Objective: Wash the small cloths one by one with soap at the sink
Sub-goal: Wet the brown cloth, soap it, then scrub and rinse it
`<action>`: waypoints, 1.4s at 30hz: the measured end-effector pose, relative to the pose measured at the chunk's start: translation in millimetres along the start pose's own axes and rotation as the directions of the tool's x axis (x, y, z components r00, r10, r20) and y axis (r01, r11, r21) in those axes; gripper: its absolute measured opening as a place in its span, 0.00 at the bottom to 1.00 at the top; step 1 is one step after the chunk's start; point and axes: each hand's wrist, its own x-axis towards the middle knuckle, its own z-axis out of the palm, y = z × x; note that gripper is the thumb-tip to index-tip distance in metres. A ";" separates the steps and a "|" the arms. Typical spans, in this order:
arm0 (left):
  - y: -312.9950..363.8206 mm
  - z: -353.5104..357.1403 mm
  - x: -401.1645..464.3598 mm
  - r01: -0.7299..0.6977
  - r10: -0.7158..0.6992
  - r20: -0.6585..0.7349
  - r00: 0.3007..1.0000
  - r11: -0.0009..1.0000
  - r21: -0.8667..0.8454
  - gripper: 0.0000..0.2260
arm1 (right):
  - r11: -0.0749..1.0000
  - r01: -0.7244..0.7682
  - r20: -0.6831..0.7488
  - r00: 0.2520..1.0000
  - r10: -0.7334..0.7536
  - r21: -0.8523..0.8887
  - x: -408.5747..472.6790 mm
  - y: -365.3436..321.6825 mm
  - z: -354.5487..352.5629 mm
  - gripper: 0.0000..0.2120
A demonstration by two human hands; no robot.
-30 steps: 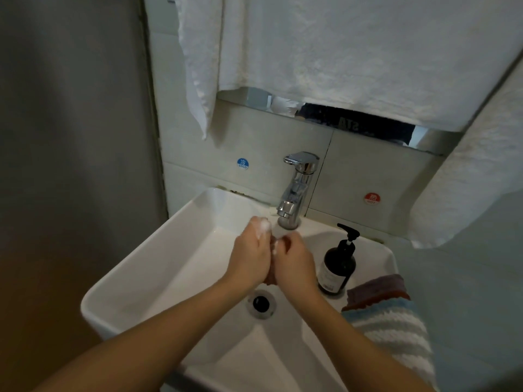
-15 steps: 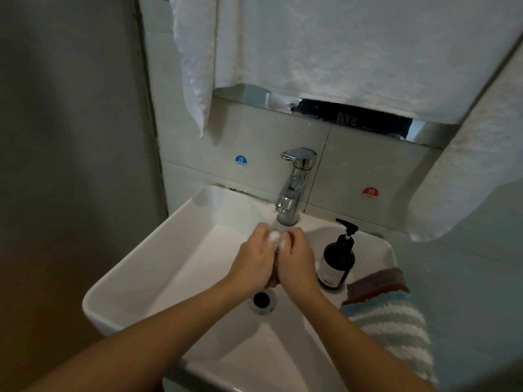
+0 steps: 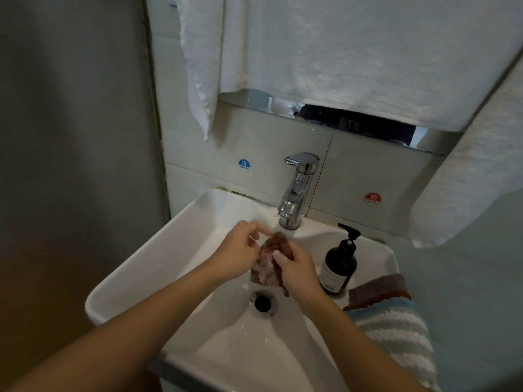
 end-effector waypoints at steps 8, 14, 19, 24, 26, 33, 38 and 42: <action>-25.0 -10.2 1.2 0.119 -0.151 0.328 0.932 0.986 0.115 0.10 | 0.996 0.025 -0.179 0.984 -0.010 0.080 14.8 -1.0 -5.7 0.07; -10.8 -3.6 0.1 0.296 -0.246 0.174 0.954 0.869 -0.396 0.06 | 0.921 0.023 -0.249 0.960 -0.129 -0.389 19.3 23.2 -21.6 0.13; 20.2 50.2 -25.5 0.138 -0.173 -0.065 0.983 0.922 -0.362 0.15 | 0.981 -0.057 -0.306 0.945 0.112 0.185 29.4 13.1 -1.4 0.19; 22.4 81.4 -51.5 -0.063 0.055 -0.143 0.988 0.997 -0.054 0.16 | 0.943 -0.108 -0.344 0.913 0.219 0.314 36.7 3.5 2.5 0.19; 20.6 73.3 -39.0 -0.028 0.024 -0.276 0.961 1.000 -0.010 0.14 | 0.950 -0.156 -0.132 0.971 0.198 0.272 22.9 -1.4 11.4 0.17; 17.6 65.1 -42.0 -0.109 0.113 -0.098 0.989 0.993 0.051 0.15 | 0.882 -0.237 -0.318 0.868 0.380 0.408 19.2 -7.6 1.5 0.16; 13.2 64.0 -33.0 -0.045 0.072 -0.207 0.976 0.990 0.134 0.14 | 0.920 -0.275 -0.124 0.940 0.319 0.280 11.3 -3.0 16.8 0.12; 11.2 45.5 -13.4 0.059 -0.031 -0.297 0.954 0.995 0.084 0.16 | 0.952 -0.241 -0.175 0.946 0.274 0.188 9.8 -7.0 22.6 0.13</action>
